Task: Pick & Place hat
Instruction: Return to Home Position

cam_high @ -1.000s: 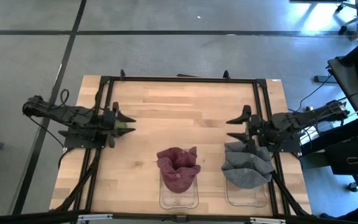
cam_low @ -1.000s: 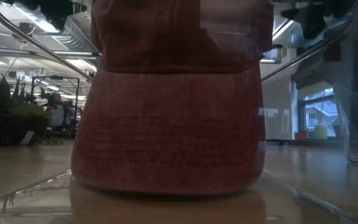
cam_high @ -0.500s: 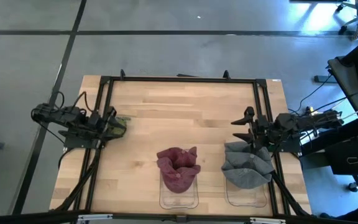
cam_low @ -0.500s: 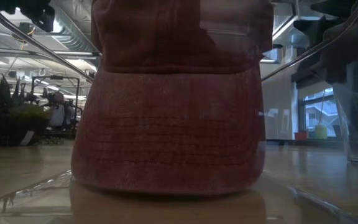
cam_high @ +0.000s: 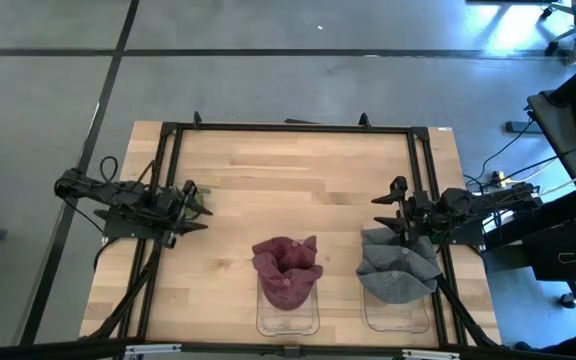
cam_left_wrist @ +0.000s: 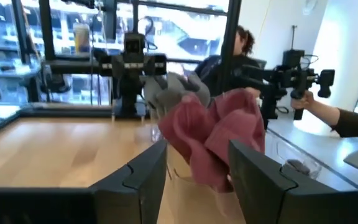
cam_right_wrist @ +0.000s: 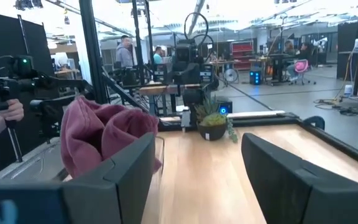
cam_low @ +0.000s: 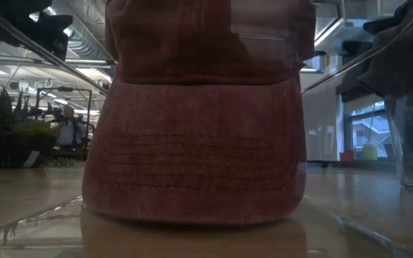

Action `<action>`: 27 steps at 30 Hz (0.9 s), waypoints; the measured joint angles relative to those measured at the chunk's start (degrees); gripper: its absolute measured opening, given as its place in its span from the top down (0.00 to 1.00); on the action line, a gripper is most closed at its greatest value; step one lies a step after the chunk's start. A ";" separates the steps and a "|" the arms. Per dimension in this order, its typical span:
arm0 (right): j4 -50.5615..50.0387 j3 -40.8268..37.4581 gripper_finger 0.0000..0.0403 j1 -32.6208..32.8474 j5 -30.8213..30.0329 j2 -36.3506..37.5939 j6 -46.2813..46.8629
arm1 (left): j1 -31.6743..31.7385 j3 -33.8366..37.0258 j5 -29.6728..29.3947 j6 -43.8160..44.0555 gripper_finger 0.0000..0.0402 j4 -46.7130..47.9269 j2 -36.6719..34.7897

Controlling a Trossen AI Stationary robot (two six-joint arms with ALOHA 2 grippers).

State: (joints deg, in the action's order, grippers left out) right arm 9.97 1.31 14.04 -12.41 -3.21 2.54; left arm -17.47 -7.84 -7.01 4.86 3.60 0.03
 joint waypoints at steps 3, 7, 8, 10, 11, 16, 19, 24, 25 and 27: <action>-1.19 -1.08 0.41 0.00 0.00 1.52 0.44 | 0.00 1.05 0.27 0.49 0.59 -1.19 0.00; -1.29 -1.03 0.41 0.00 -0.02 2.42 0.57 | 0.00 4.04 0.59 0.97 0.60 -3.91 -0.02; -1.34 -1.03 0.41 0.00 -0.02 2.53 0.36 | 0.00 4.61 0.59 1.25 0.60 -4.19 -0.02; -2.04 -1.01 0.41 0.00 -0.02 2.61 0.16 | 0.00 5.60 0.50 1.98 0.59 -3.98 -0.02; -2.82 -1.01 0.41 0.00 -0.08 2.61 0.20 | 0.00 6.02 0.02 2.04 0.59 -3.91 -0.04; -6.60 -0.99 0.41 0.00 -4.42 2.48 3.17 | 0.07 6.78 -6.68 1.44 0.59 -4.91 0.07; -6.41 -0.97 0.41 -0.02 -4.59 2.66 1.62 | 0.07 6.78 -9.84 0.01 0.59 -5.20 0.07; -6.42 -0.95 0.41 -0.02 -6.04 2.63 -1.35 | 0.07 6.78 -14.31 -1.74 0.60 -5.60 0.11; -6.42 -0.95 0.41 -0.02 -6.05 2.63 -1.58 | 0.07 6.78 -15.96 -2.25 0.59 -5.71 0.20; -6.42 -0.95 0.41 -0.02 -6.03 2.61 -1.67 | 0.08 6.78 -18.25 -3.11 0.59 -5.86 0.68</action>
State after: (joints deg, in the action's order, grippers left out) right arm 3.55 0.36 14.02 -18.44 -0.60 0.86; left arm -17.40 -1.06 -25.26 1.75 -2.26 0.71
